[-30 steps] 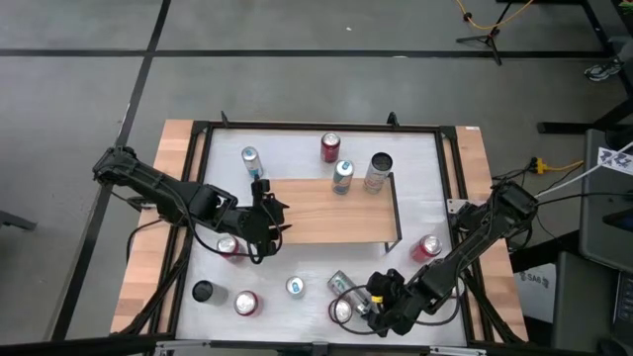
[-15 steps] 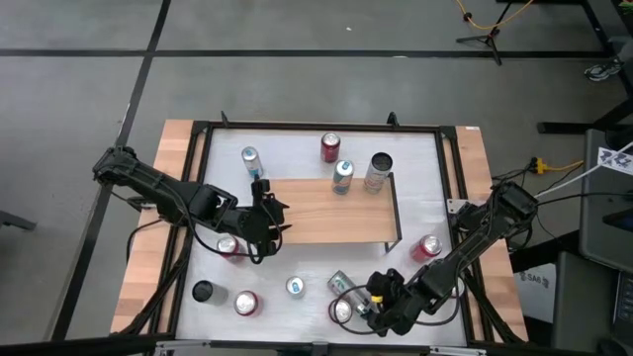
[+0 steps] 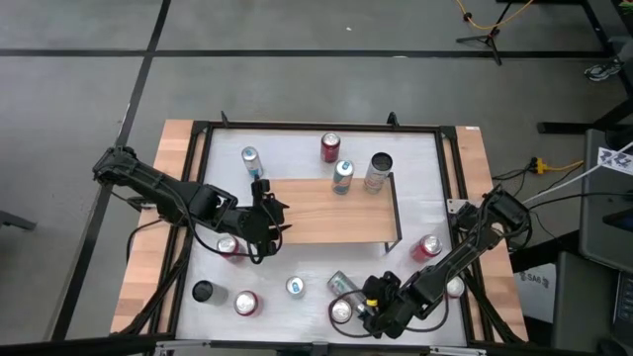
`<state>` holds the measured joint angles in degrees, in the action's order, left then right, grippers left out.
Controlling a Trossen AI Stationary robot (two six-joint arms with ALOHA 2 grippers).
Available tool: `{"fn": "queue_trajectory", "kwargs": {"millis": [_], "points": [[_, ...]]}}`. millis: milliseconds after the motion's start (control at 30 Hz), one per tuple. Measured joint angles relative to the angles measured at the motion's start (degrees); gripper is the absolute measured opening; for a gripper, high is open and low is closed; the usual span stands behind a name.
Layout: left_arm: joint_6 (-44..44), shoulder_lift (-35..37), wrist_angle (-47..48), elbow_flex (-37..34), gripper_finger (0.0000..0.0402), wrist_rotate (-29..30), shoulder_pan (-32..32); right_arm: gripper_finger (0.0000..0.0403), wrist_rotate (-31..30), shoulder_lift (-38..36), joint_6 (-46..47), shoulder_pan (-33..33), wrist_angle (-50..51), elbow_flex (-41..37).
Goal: Place canned beverage on shelf
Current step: Put the right white-pink soda can on the shelf aligned with the other white-pink soda can
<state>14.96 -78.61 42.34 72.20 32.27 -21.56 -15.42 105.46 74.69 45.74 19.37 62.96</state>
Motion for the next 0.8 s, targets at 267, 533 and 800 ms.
{"fn": "queue_trajectory", "kwargs": {"millis": [267,533,800], "points": [[0.02,0.00,0.01,0.00,0.0211,0.00,0.00,0.0369,-0.46,1.28,3.13,-0.13,0.67,0.02],[0.02,0.00,0.00,0.00,0.0211,0.00,0.01,0.0314,-1.01,1.28,3.39,-0.16,1.01,0.02],[0.02,0.00,-0.01,0.00,0.0212,0.00,0.02,0.0237,-1.47,1.14,3.54,-0.44,0.82,-0.02]]}}
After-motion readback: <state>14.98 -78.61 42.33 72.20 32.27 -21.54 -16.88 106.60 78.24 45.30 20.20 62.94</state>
